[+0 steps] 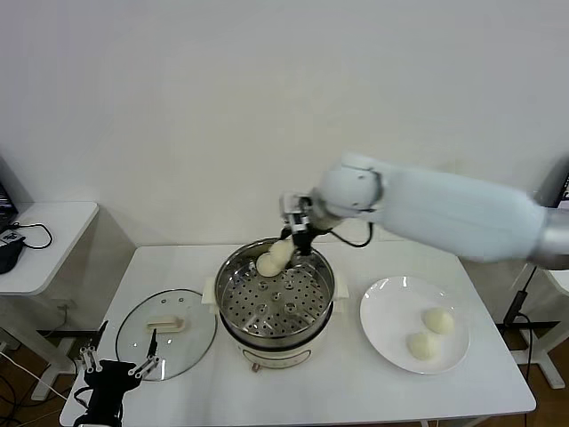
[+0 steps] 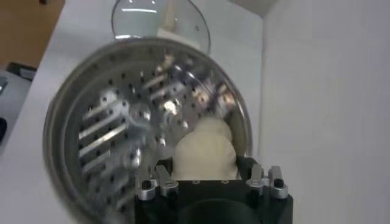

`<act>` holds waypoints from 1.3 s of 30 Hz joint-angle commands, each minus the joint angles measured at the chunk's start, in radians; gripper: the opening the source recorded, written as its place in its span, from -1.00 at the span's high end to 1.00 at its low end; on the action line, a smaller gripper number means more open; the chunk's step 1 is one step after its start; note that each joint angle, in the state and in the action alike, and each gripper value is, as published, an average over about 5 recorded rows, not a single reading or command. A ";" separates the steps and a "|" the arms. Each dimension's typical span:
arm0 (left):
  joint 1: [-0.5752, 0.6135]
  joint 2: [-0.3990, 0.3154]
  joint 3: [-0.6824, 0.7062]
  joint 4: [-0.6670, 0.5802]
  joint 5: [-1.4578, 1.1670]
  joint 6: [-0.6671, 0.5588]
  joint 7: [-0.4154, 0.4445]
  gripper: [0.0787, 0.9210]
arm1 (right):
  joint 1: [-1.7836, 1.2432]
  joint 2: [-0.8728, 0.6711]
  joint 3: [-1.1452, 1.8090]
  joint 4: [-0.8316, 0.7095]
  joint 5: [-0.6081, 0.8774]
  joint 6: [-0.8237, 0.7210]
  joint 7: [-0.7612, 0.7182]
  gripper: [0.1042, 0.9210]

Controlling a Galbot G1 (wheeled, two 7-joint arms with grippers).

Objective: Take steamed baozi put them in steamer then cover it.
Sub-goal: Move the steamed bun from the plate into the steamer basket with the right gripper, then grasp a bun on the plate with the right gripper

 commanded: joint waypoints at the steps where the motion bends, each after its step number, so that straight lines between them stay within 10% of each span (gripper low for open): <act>1: 0.000 -0.004 -0.018 0.000 -0.005 0.000 0.000 -0.77 | -0.085 0.222 -0.024 -0.128 0.052 -0.044 0.056 -0.34; 22: 0.003 -0.012 -0.019 -0.018 -0.005 -0.002 0.000 -0.77 | -0.156 0.273 -0.041 -0.204 -0.047 -0.057 0.035 -0.36; 27: 0.002 -0.011 -0.018 -0.016 -0.004 -0.002 0.000 -0.77 | -0.138 0.251 -0.027 -0.185 -0.041 -0.049 0.002 -0.62; 39: -0.001 -0.007 -0.006 -0.022 -0.003 -0.001 0.001 -0.77 | 0.092 -0.045 -0.017 0.005 -0.131 0.050 -0.219 -0.76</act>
